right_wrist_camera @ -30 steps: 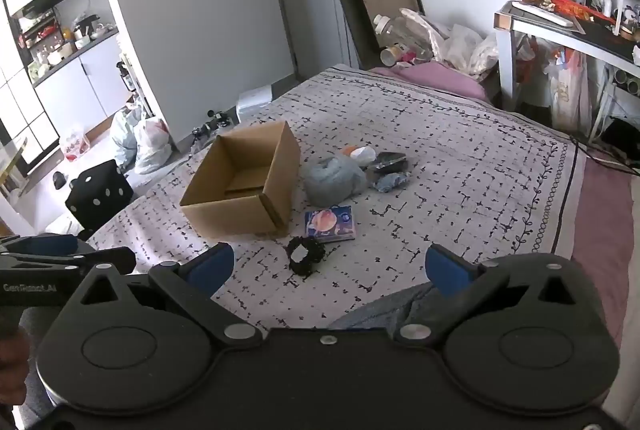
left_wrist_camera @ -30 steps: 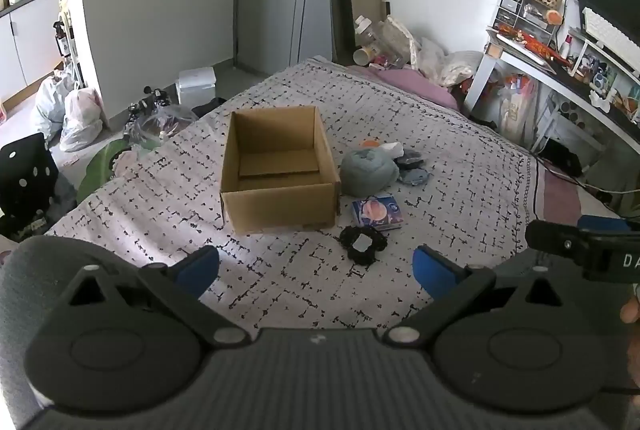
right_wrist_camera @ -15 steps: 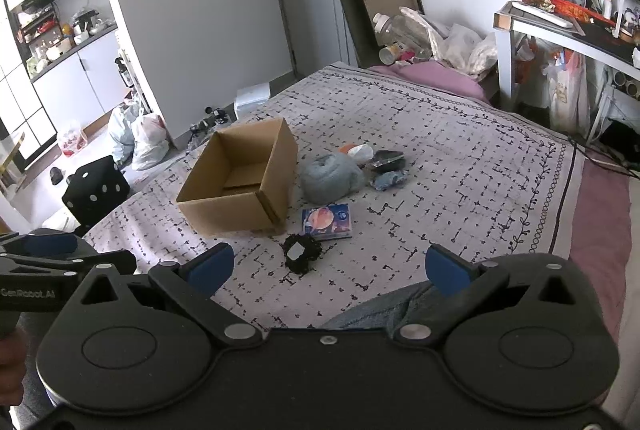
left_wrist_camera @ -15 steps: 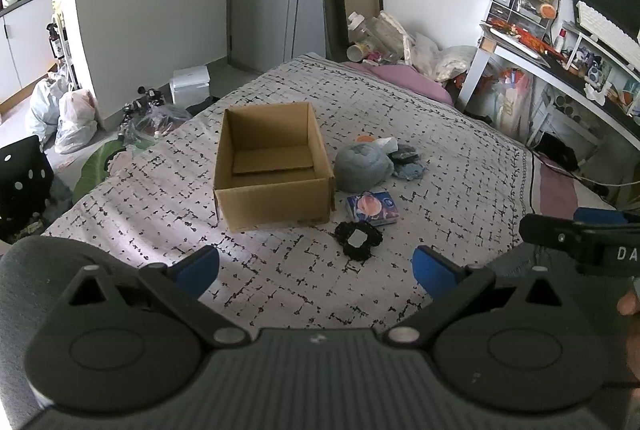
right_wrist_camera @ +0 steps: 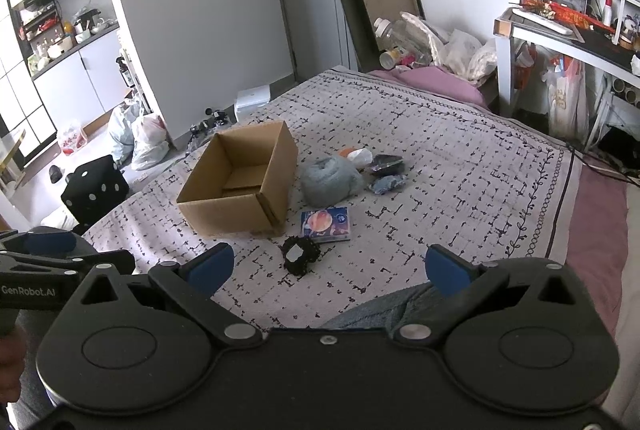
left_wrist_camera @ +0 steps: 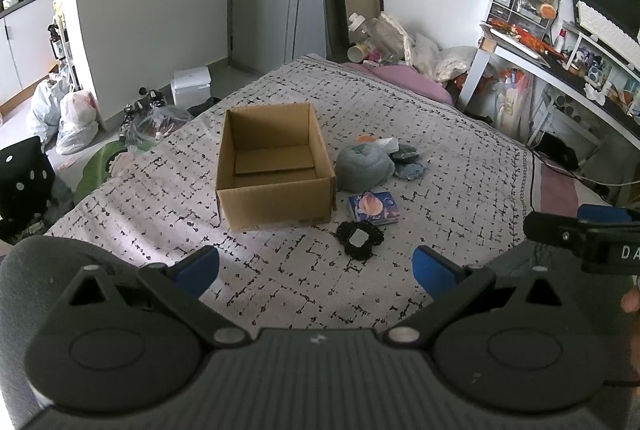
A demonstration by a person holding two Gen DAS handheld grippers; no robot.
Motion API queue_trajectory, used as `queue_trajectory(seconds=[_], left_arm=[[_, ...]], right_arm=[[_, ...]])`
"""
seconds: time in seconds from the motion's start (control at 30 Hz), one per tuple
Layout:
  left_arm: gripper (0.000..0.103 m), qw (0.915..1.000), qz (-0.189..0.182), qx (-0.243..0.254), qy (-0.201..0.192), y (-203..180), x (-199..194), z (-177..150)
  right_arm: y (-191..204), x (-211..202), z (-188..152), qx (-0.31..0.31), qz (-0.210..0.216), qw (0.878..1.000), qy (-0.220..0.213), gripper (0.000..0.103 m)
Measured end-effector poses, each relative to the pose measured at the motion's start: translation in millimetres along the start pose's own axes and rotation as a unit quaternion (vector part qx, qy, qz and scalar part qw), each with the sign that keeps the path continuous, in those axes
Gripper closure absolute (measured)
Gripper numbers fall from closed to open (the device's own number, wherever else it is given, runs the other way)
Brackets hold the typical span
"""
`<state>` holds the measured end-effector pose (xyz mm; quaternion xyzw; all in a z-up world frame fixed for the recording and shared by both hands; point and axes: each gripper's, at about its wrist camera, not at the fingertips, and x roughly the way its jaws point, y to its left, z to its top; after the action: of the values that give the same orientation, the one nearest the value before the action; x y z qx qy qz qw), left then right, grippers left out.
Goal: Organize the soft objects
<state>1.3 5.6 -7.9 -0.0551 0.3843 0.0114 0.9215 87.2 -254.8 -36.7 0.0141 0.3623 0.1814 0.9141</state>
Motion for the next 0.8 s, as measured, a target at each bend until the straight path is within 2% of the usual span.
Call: queue_trajectory(seconds=[0.8], left_arm=[[0.001,1.0,-0.004,0.006,0.005,-3.6,-1.9,3.0]], right_arm=[[-1.1,-3.2,1.0,-0.001,0.001,1.0,-0.002,0.0]])
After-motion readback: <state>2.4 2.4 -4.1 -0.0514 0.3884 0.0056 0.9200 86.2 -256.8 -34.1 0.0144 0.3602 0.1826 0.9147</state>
